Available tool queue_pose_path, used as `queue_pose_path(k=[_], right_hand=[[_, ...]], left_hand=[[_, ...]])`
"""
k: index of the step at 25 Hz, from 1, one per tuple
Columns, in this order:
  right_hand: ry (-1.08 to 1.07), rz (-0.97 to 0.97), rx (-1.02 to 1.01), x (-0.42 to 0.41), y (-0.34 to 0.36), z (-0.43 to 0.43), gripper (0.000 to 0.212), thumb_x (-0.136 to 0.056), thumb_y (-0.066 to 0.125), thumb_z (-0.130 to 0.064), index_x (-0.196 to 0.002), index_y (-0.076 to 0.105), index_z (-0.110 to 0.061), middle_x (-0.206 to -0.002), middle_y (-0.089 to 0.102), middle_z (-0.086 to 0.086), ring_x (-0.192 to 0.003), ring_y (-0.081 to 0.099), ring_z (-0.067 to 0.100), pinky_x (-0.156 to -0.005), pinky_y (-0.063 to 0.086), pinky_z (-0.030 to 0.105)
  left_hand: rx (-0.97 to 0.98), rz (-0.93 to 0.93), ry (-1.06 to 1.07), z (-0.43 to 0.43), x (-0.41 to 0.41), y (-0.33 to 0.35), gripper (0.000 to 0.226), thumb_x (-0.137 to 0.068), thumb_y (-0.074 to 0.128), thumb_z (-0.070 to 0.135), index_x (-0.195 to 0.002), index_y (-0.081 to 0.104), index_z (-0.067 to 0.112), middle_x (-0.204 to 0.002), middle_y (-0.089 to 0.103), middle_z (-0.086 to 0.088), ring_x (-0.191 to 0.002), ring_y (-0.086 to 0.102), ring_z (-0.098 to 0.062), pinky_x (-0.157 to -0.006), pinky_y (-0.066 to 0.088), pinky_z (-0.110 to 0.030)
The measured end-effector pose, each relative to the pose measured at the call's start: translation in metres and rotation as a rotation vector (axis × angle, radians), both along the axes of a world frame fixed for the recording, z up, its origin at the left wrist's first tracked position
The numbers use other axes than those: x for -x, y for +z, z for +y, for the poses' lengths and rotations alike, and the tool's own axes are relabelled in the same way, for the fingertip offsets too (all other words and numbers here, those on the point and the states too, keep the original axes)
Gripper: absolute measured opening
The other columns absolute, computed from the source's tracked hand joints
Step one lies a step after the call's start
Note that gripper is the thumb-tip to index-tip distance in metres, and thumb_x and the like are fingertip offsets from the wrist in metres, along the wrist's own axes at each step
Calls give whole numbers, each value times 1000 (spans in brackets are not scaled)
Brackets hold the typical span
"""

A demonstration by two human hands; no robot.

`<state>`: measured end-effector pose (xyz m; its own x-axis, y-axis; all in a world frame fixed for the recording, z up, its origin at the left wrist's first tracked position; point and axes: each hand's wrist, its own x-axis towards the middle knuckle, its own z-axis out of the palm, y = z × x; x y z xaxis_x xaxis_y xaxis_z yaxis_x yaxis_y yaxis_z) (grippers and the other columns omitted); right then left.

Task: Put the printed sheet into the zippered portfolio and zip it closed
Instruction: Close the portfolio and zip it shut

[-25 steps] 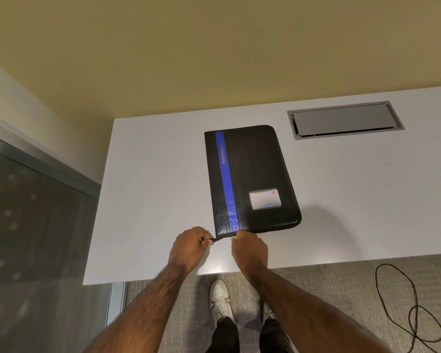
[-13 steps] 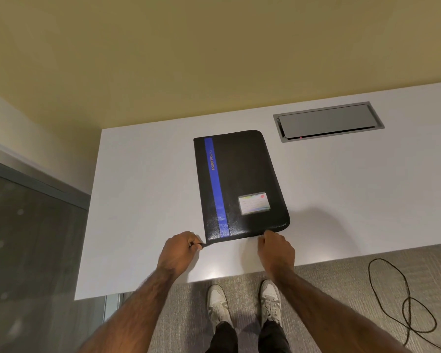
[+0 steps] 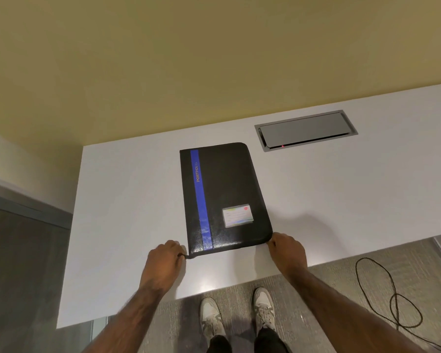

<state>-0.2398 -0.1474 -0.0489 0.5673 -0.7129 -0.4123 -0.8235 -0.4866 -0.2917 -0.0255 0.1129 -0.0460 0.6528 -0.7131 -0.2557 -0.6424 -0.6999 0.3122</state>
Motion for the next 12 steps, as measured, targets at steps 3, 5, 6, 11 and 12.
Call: queue_pose_path(k=[3,5,6,11,12], right_hand=[[71,-33,-59,4,-4,-13,26,-100,44,-42,-102,65,-26,-105,71,-4,-87,68,16,-95,54,36],[112,-50,-72,5,-7,-18,26,-100,44,-44,-98,64,-28,-103,70,-6,-86,68,15,-94,54,37],[145,-57,-62,7,-12,-21,26,-100,44,-45,-96,64,-29,-101,70,-6,-84,67,14,-92,54,34],[354,-97,30,9,-22,-43,29,-98,49,-44,-87,68,-27,-86,73,-8,-64,57,6,-82,53,21],[387,-114,44,9,-24,-48,28,-98,51,-43,-84,69,-25,-82,72,-8,-61,55,7,-82,53,23]], left_hand=[[57,-213,-188,-36,26,18,29,-86,69,35,-111,67,23,-109,63,2,-89,62,-23,-80,50,-38],[70,-199,-383,-73,57,24,32,-89,62,45,-113,63,24,-113,58,3,-96,58,-22,-87,48,-37],[61,-197,-456,-92,71,23,33,-88,61,46,-111,61,23,-112,56,2,-97,56,-23,-87,47,-38],[-52,-249,-563,-163,103,0,27,-82,71,26,-102,57,18,-98,58,-5,-83,54,-25,-77,48,-39],[-67,-256,-544,-171,106,-4,24,-83,72,21,-102,58,18,-97,59,-5,-82,56,-25,-75,49,-40]])
